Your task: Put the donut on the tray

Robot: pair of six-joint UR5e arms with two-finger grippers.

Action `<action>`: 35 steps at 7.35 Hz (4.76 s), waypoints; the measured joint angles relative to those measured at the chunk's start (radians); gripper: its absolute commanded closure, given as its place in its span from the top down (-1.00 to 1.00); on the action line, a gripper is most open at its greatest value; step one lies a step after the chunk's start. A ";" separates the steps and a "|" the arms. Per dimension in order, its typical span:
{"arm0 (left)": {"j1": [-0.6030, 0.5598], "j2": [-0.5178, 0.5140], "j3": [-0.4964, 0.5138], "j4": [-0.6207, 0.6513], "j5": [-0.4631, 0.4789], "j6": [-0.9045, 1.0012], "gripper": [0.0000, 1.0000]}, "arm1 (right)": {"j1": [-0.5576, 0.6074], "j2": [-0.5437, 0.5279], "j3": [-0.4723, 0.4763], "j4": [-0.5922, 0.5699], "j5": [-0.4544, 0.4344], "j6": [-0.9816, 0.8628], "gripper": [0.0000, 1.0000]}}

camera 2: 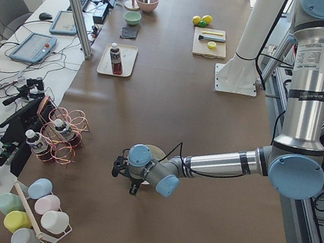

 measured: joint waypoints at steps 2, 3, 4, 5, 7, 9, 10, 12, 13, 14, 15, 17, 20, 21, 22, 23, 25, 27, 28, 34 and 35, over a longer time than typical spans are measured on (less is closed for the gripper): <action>0.001 0.002 0.006 -0.006 -0.001 -0.003 0.06 | 0.001 -0.005 0.001 0.000 0.002 0.000 0.99; 0.002 0.003 0.008 -0.012 -0.001 -0.005 -0.07 | 0.001 -0.007 0.001 0.000 0.002 0.000 0.99; 0.005 0.004 0.010 -0.025 -0.001 -0.022 -0.70 | 0.001 -0.008 0.001 0.000 0.002 0.000 0.99; 0.016 0.007 0.011 -0.045 -0.001 -0.050 -1.00 | 0.001 -0.009 0.002 0.000 0.002 0.000 0.99; 0.030 0.008 0.013 -0.076 -0.002 -0.101 -1.00 | 0.001 -0.010 0.002 0.000 0.001 0.000 0.99; 0.034 -0.013 -0.010 -0.062 -0.035 -0.143 -1.00 | 0.001 -0.009 0.014 0.000 -0.002 0.002 0.98; 0.031 -0.036 -0.033 -0.025 -0.094 -0.155 -1.00 | 0.001 0.001 0.020 -0.001 -0.012 0.024 0.98; 0.008 -0.078 -0.132 0.107 -0.189 -0.188 -1.00 | -0.019 0.066 0.024 -0.003 -0.033 0.160 0.98; 0.005 -0.097 -0.205 0.152 -0.221 -0.267 -1.00 | -0.044 0.113 0.024 -0.004 -0.039 0.241 0.98; 0.012 -0.110 -0.273 0.165 -0.248 -0.372 -1.00 | -0.080 0.166 0.024 -0.005 -0.053 0.329 0.99; 0.050 -0.139 -0.342 0.169 -0.262 -0.495 -1.00 | -0.124 0.223 0.024 -0.006 -0.075 0.426 1.00; 0.171 -0.278 -0.430 0.173 -0.249 -0.784 -1.00 | -0.222 0.331 0.026 -0.010 -0.118 0.611 1.00; 0.395 -0.510 -0.450 0.260 -0.043 -1.080 -1.00 | -0.359 0.472 0.039 -0.025 -0.184 0.886 0.92; 0.449 -0.570 -0.454 0.314 0.025 -1.120 -1.00 | -0.413 0.516 0.046 -0.040 -0.214 0.955 0.83; 0.488 -0.614 -0.453 0.345 0.068 -1.151 -1.00 | -0.471 0.568 0.050 -0.069 -0.262 1.010 0.80; 0.505 -0.636 -0.453 0.356 0.085 -1.165 -1.00 | -0.515 0.611 0.056 -0.105 -0.301 1.046 0.78; 0.515 -0.654 -0.454 0.360 0.093 -1.172 -1.00 | -0.577 0.641 0.073 -0.142 -0.353 1.082 0.58; 0.515 -0.663 -0.458 0.360 0.093 -1.183 -1.00 | -0.613 0.641 0.076 -0.149 -0.377 1.091 0.55; 0.515 -0.663 -0.463 0.360 0.092 -1.185 -1.00 | -0.616 0.635 0.077 -0.149 -0.379 1.091 0.54; 0.503 -0.660 -0.475 0.355 0.085 -1.184 -1.00 | -0.596 0.606 0.088 -0.149 -0.377 1.090 -1.00; 0.503 -0.661 -0.475 0.353 0.085 -1.184 -1.00 | -0.595 0.605 0.093 -0.149 -0.375 1.090 -1.00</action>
